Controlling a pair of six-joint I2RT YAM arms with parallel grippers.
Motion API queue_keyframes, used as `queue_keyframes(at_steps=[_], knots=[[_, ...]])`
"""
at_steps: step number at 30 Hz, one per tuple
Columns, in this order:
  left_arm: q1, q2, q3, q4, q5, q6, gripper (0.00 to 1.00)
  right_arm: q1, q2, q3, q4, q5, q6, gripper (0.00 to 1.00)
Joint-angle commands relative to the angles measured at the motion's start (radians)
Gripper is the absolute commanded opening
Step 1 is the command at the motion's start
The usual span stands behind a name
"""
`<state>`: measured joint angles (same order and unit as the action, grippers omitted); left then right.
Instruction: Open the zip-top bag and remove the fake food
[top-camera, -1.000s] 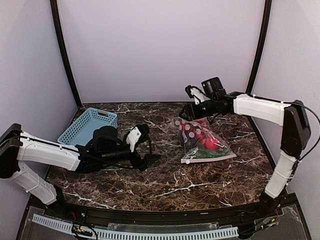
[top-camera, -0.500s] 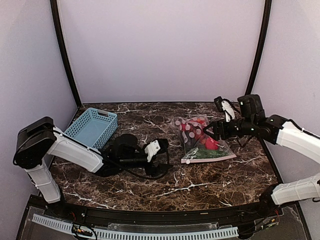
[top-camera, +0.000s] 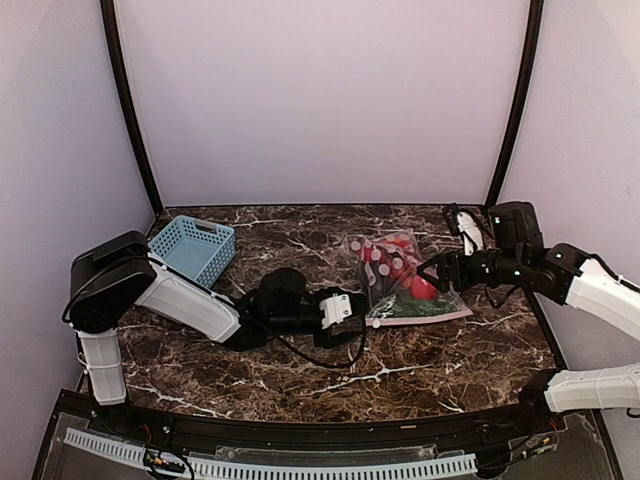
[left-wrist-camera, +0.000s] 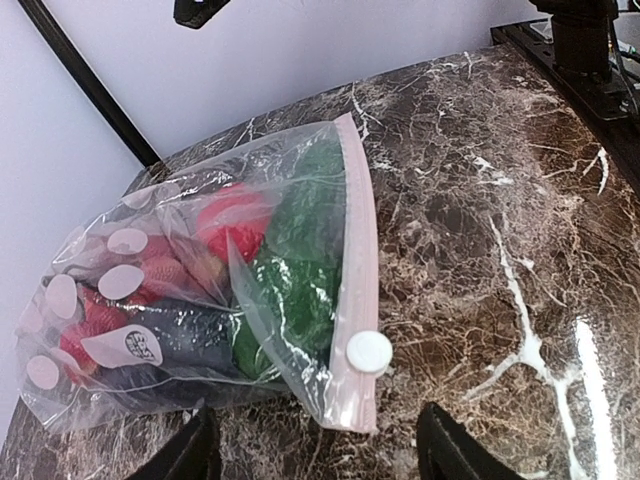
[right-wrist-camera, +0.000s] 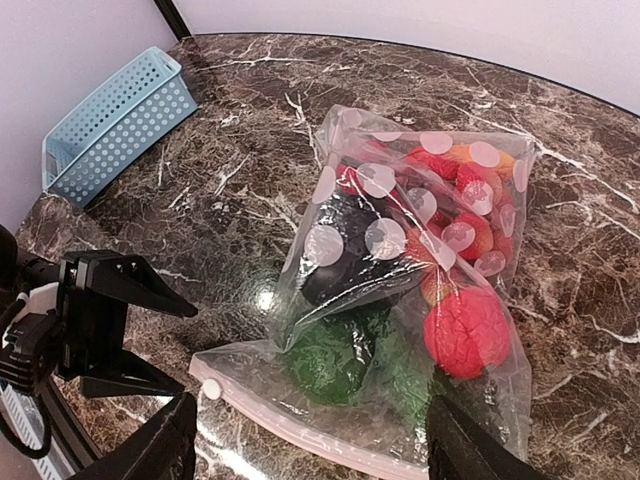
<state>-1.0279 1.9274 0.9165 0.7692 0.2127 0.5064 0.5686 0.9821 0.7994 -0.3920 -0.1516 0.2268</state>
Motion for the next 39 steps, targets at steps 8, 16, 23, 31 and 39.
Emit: queue_keyframes(at_steps=[8,16,23,31,39], knots=[[-0.009,0.084,0.101,-0.043,0.025,0.126,0.41,0.007,-0.044,-0.021,-0.003,0.056,0.022,0.77],[-0.024,0.051,0.123,-0.122,0.050,0.139,0.10,0.007,-0.045,-0.025,-0.029,0.073,-0.004,0.76],[-0.023,-0.045,0.161,-0.268,0.035,0.033,0.01,0.016,-0.091,-0.031,-0.009,0.027,-0.053,0.69],[-0.003,-0.150,0.276,-0.513,0.085,-0.204,0.01,0.151,-0.108,0.029,-0.008,0.028,-0.148,0.60],[0.068,-0.223,0.351,-0.612,0.226,-0.422,0.01,0.451,-0.027,0.064,-0.014,0.257,-0.280,0.55]])
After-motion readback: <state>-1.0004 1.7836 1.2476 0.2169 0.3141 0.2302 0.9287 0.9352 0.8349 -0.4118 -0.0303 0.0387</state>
